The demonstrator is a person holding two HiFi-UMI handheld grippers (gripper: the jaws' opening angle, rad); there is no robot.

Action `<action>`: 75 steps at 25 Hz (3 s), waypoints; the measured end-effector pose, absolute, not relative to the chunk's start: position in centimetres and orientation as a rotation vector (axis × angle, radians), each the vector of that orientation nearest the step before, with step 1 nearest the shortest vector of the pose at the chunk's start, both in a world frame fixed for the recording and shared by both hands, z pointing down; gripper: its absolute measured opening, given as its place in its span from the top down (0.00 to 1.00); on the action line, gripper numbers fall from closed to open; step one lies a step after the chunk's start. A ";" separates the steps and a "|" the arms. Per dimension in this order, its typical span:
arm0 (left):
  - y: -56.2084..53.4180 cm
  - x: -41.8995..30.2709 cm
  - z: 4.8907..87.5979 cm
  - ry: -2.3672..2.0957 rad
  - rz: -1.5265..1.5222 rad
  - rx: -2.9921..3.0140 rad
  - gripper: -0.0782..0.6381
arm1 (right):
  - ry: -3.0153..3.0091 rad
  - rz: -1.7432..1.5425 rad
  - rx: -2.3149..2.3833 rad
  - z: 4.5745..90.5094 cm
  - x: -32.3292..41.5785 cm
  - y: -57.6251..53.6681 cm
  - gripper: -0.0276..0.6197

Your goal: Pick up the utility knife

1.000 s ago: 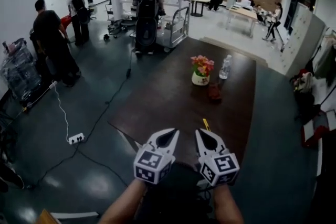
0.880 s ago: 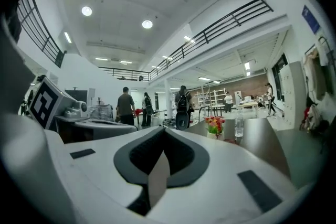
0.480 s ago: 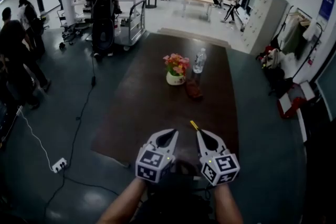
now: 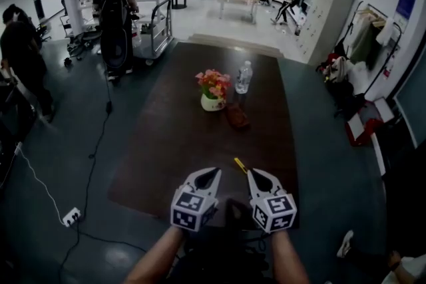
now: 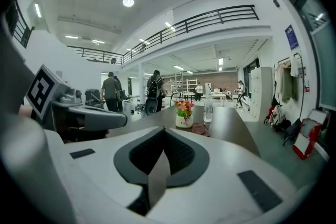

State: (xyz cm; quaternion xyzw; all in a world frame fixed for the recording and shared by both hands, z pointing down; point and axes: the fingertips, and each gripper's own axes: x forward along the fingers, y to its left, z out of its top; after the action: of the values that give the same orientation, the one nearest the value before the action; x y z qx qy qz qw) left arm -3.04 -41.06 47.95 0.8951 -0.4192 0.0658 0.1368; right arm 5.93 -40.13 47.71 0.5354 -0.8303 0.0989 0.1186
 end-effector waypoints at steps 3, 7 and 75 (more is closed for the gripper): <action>-41.8 -2.3 48.8 -1.248 0.197 2.565 0.88 | -2.426 0.312 1.504 49.4 6.9 -41.1 0.94; -42.7 -1.4 49.5 -1.300 0.216 2.542 0.88 | -2.440 0.314 1.447 50.5 7.8 -42.5 0.94; -42.7 -1.1 42.8 -1.346 0.123 2.609 0.88 | -2.683 0.225 1.506 40.9 8.5 -43.1 0.84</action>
State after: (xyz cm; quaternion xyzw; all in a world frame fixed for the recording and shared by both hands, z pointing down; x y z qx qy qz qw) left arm -1.10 -42.68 42.77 0.8833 -0.4557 0.0417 0.1017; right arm 8.53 -43.09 40.93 0.4880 -0.8693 0.0730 0.0281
